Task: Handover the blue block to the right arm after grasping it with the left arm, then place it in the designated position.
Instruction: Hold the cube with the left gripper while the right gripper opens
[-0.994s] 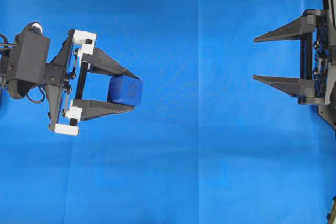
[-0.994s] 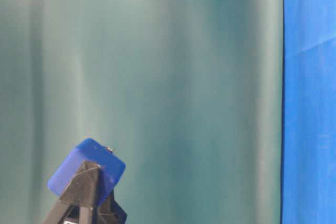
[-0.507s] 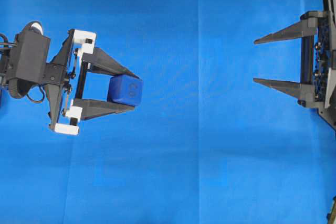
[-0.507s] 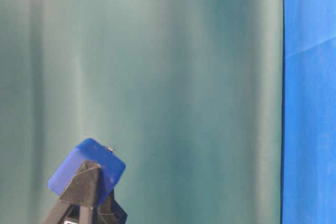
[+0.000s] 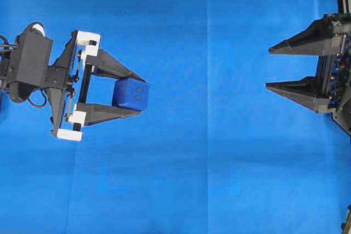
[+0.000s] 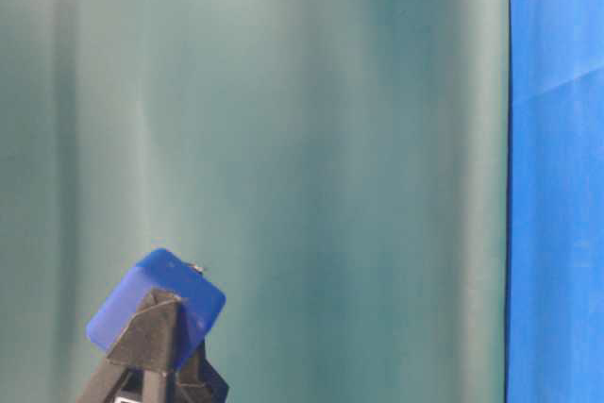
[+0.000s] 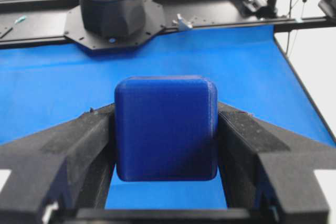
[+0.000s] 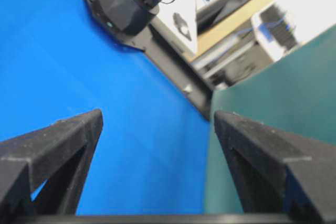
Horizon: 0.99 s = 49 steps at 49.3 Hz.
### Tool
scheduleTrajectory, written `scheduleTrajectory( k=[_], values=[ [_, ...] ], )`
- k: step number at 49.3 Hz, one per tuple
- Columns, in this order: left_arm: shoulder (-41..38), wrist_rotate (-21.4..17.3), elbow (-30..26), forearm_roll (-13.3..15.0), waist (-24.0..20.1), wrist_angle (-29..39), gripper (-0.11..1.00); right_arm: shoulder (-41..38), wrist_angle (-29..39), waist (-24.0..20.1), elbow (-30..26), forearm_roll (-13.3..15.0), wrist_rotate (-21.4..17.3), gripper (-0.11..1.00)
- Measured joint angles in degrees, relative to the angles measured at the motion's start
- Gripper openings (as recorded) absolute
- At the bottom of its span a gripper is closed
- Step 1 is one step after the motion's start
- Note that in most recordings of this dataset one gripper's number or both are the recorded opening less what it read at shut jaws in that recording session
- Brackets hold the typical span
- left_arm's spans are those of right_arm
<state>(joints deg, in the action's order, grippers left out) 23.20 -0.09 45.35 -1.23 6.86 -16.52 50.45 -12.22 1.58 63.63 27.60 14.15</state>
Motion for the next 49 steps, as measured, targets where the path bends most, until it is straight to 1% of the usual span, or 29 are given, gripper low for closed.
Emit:
scheduleTrajectory(
  k=[9,12,17,22,34,41,49],
  values=[
    [0.00,0.09,0.00,-0.09,-0.09,-0.09,0.48,-0.09,-0.09,-0.62,-0.09,4.75,4.83,0.95],
    [0.00,0.00,0.00,-0.09,-0.09,-0.09,0.48,-0.09,-0.18,-1.14,-0.09,6.86,6.68,0.95],
    [0.00,0.00,0.00,0.00,-0.09,-0.09,0.48,-0.18,-0.18,-2.20,-0.09,11.69,10.02,0.95],
    [0.00,0.00,0.00,-0.09,-0.09,0.00,0.48,-0.18,-0.26,-3.25,-0.09,15.03,12.04,0.95],
    [0.00,0.09,0.00,0.00,-0.09,-0.09,0.48,-0.53,-0.26,-5.10,-0.09,19.69,13.27,0.94],
    [0.00,0.18,0.00,0.00,-0.09,-0.09,0.48,-0.53,-0.09,-5.01,-0.09,21.62,13.45,0.94],
    [0.00,0.26,0.00,0.00,-0.09,-0.09,0.48,-0.53,0.09,-5.10,-0.09,23.12,13.54,0.94]
  ],
)
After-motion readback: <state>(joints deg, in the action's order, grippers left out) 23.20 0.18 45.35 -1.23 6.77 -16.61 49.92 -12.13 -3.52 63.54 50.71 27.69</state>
